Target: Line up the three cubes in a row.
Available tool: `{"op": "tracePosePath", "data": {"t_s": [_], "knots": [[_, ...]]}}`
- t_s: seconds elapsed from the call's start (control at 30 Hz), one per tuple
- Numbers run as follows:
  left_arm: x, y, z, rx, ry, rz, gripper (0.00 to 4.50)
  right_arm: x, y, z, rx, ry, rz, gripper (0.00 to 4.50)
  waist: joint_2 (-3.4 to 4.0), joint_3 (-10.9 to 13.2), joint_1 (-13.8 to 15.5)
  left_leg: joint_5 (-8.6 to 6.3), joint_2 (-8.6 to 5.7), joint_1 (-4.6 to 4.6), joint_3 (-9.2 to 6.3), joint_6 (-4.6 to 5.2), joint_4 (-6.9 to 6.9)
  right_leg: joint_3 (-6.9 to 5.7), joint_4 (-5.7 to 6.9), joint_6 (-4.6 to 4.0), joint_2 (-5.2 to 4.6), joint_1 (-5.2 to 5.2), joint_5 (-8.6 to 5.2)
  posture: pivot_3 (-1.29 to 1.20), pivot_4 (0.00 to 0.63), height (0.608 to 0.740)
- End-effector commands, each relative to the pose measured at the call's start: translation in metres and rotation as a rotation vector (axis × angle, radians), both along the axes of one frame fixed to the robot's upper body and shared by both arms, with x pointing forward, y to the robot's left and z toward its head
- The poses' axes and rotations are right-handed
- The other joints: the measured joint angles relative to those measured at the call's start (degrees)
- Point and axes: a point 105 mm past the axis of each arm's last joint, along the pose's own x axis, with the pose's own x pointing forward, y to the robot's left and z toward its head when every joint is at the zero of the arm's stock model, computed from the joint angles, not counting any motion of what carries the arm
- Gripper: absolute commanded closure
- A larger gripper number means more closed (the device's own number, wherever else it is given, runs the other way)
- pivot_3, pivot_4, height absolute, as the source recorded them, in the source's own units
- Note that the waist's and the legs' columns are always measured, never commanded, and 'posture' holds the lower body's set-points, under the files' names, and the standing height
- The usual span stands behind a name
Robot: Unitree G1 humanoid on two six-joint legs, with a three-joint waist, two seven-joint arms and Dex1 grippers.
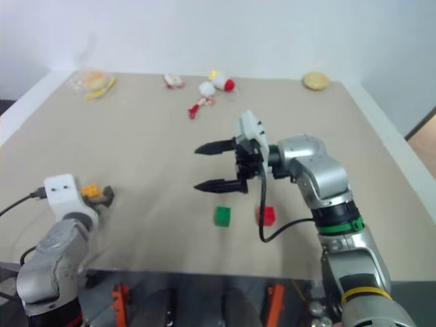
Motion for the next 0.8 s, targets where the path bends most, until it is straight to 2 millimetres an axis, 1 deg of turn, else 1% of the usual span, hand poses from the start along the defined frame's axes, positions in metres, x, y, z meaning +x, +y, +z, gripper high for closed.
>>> {"op": "tracePosePath", "data": {"t_s": [0.03, 0.07, 0.13, 0.3, 0.33, 0.43, 0.5, 0.53, 0.57, 0.6, 0.63, 0.67, 0.7, 0.8], "knots": [[0.002, 0.0, 0.008, 0.028, -0.036, -0.002, 0.03, -0.004, -0.003, 0.013, 0.019, -0.056, -0.004, 0.0, 0.0, 0.0, 0.0, 0.0, 0.0, -0.01, 0.0, 0.0, 0.0, 0.0, 0.0, 0.0, 0.0, -0.01, 0.0, 0.0, 0.15, 0.737], [0.002, 0.001, 0.008, 0.029, -0.036, -0.001, 0.53, -0.003, -0.003, 0.013, 0.019, -0.057, -0.005, 0.0, 0.0, 0.0, 0.01, 0.0, 0.0, -0.01, 0.0, 0.0, 0.0, 0.0, 0.0, 0.0, 0.0, -0.02, 0.0, 0.0, 0.15, 0.737], [0.003, 0.001, 0.008, 0.03, -0.042, 0.0, 1.15, -0.003, -0.003, 0.014, 0.021, -0.058, -0.007, 0.0, 0.0, 0.0, 0.01, 0.0, 0.0, -0.01, 0.01, 0.0, -0.01, 0.01, 0.0, 0.0, 0.0, -0.02, 0.0, 0.0, 0.15, 0.737], [0.005, 0.003, 0.012, 0.034, -0.06, 0.004, 2.91, -0.003, -0.004, 0.015, 0.027, -0.062, -0.014, 0.0, 0.0, 0.0, 0.01, 0.0, 0.0, -0.02, 0.01, 0.0, -0.03, 0.01, 0.0, -0.01, 0.0, -0.04, -0.01, 0.0, 0.15, 0.737], [0.006, 0.004, 0.013, 0.039, -0.066, 0.002, 3.16, -0.003, -0.004, 0.016, 0.031, -0.065, -0.018, 0.0, 0.0, 0.0, 0.01, 0.0, 0.0, -0.02, 0.01, 0.0, -0.03, 0.01, 0.0, -0.01, 0.0, -0.05, -0.01, 0.0, 0.15, 0.737], [0.009, 0.003, 0.018, 0.045, -0.091, -0.027, 3.14, -0.005, -0.007, 0.018, 0.043, -0.073, -0.026, 0.0, 0.0, 0.0, 0.01, 0.0, 0.0, -0.03, 0.01, 0.0, -0.06, 0.01, 0.0, -0.02, 0.0, -0.07, -0.01, 0.0, 0.15, 0.737], [0.016, -0.005, 0.03, 0.023, -0.146, -0.12, 3.14, -0.008, -0.012, 0.022, 0.056, -0.082, -0.044, 0.0, 0.0, 0.0, 0.09, 0.0, 0.0, -0.05, 0.01, 0.0, -0.09, 0.01, 0.0, -0.03, 0.0, -0.1, -0.02, 0.0, 0.15, 0.737], [0.022, -0.015, 0.038, 0.022, -0.181, -0.215, 3.14, -0.009, -0.017, 0.025, 0.064, -0.09, -0.059, 0.0, 0.0, 0.0, 0.21, 0.0, 0.0, -0.07, 0.0, -0.01, -0.1, -0.01, 0.0, -0.04, 0.0, -0.11, -0.03, 0.0, 0.15, 0.737], [0.026, -0.031, 0.046, 0.024, -0.207, -0.362, 3.14, -0.012, -0.022, 0.028, 0.076, -0.099, -0.078, 0.0, -0.01, 0.0, 0.21, 0.0, 0.0, -0.11, -0.01, -0.01, -0.11, -0.03, 0.0, -0.05, 0.0, -0.12, -0.04, 0.0, 0.15, 0.737], [0.025, -0.056, 0.054, 0.051, -0.239, -0.588, 3.14, -0.015, -0.028, 0.03, 0.085, -0.1, -0.099, 0.0, -0.01, 0.01, 0.27, 0.02, 0.0, -0.13, -0.01, -0.03, -0.11, -0.04, 0.0, -0.05, 0.0, -0.16, -0.04, 0.0, 0.15, 0.737], [0.019, -0.077, 0.059, 0.08, -0.264, -0.79, 3.14, -0.019, -0.034, 0.029, 0.081, -0.1, -0.117, 0.0, -0.01, 0.01, 0.3, 0.02, -0.01, -0.18, -0.01, -0.06, -0.13, -0.05, 0.0, -0.07, -0.01, -0.19, -0.05, 0.0, 0.15, 0.737], [0.012, -0.09, 0.06, 0.095, -0.27, -0.929, 3.14, -0.022, -0.038, 0.028, 0.071, -0.097, -0.13, 0.0, 0.0, 0.0, 0.3, 0.01, -0.01, -0.2, -0.02, -0.16, -0.15, -0.05, -0.02, -0.08, -0.02, -0.2, -0.08, 0.0, 0.15, 0.737], [0.002, -0.101, 0.057, 0.093, -0.251, -1.081, 3.14, -0.025, -0.042, 0.025, 0.057, -0.09, -0.143, 0.0, 0.0, 0.0, 0.21, 0.01, -0.03, -0.2, 0.02, -0.24, -0.2, -0.04, -0.02, -0.08, -0.08, -0.21, -0.12, 0.0, 0.15, 0.737], [-0.022, -0.114, 0.042, 0.137, -0.164, -1.412, 3.14, -0.035, -0.051, 0.016, 0.017, -0.064, -0.183, 0.0, 0.01, -0.01, -0.13, -0.05, -0.03, -0.06, 0.36, -0.36, -0.4, 0.07, -0.07, -0.13, -0.27, -0.28, -0.21, 0.0, 0.15, 0.737]]}}
